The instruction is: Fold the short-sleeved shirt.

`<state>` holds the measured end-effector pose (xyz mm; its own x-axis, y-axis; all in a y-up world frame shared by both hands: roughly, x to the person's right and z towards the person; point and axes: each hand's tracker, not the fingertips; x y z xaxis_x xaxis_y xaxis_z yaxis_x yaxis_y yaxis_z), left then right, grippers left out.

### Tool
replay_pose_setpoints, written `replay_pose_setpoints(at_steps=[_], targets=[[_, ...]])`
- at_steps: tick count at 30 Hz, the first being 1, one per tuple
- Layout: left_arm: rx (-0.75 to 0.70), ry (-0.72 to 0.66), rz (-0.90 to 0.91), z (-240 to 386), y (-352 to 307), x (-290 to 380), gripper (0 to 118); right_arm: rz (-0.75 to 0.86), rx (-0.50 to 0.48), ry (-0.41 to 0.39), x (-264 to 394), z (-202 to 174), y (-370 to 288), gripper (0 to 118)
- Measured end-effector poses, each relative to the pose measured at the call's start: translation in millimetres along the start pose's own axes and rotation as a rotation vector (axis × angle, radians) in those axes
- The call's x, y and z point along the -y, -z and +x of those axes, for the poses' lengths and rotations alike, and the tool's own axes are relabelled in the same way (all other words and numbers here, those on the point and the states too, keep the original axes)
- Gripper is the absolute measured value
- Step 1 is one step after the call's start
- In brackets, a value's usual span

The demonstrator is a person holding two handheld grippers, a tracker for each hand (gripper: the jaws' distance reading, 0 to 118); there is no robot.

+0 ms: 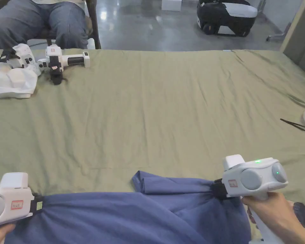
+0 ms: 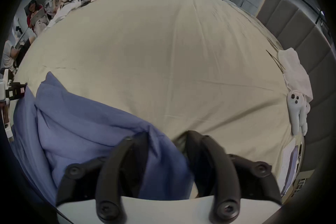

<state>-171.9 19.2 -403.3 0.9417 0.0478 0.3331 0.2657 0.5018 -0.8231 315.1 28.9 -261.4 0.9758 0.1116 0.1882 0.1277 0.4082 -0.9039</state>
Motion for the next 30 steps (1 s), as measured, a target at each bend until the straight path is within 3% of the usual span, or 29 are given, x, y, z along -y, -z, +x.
replay_pose_setpoints(at_steps=[1, 2, 3, 7, 10, 14, 17, 20, 23, 30], targets=[[0.000, 0.001, 0.002, 0.2, -0.5, 0.4, 6, -0.001, -0.013, -0.002, -2.6, -1.5, -1.2, 32], [0.000, -0.004, 0.003, 0.1, -1.6, -0.1, 6, -0.005, -0.016, -0.011, -4.1, -4.9, -3.2, 10], [0.003, -0.016, 0.001, -0.9, -4.3, -1.7, 6, -0.005, -0.014, -0.002, -5.9, -4.9, -3.2, 1], [0.113, -0.119, 0.081, -15.7, -54.5, -9.3, 0, 0.122, -0.040, 0.066, 0.9, 0.1, -50.8, 0], [0.154, -0.043, 0.261, -19.4, -130.5, -13.8, 0, 0.314, -0.102, 0.104, 9.3, 8.9, -125.5, 0], [0.265, -0.046, 0.503, -22.7, -249.0, -16.7, 0, 0.581, -0.088, 0.111, 14.0, 18.5, -229.6, 0], [0.221, -0.014, 0.640, -19.9, -321.9, -25.9, 0, 0.746, -0.091, 0.128, 7.8, 23.9, -304.7, 0], [0.204, -0.007, 0.778, -24.1, -382.2, -42.5, 0, 0.863, -0.023, 0.092, -7.1, 27.8, -367.6, 0], [0.155, 0.003, 0.879, -29.9, -430.9, -62.3, 0, 0.946, 0.027, 0.108, -29.8, 35.3, -413.2, 0], [-0.007, -0.008, 0.999, -25.6, -471.9, -126.8, 0, 1.058, 0.115, 0.125, -104.8, 40.7, -469.0, 0]])
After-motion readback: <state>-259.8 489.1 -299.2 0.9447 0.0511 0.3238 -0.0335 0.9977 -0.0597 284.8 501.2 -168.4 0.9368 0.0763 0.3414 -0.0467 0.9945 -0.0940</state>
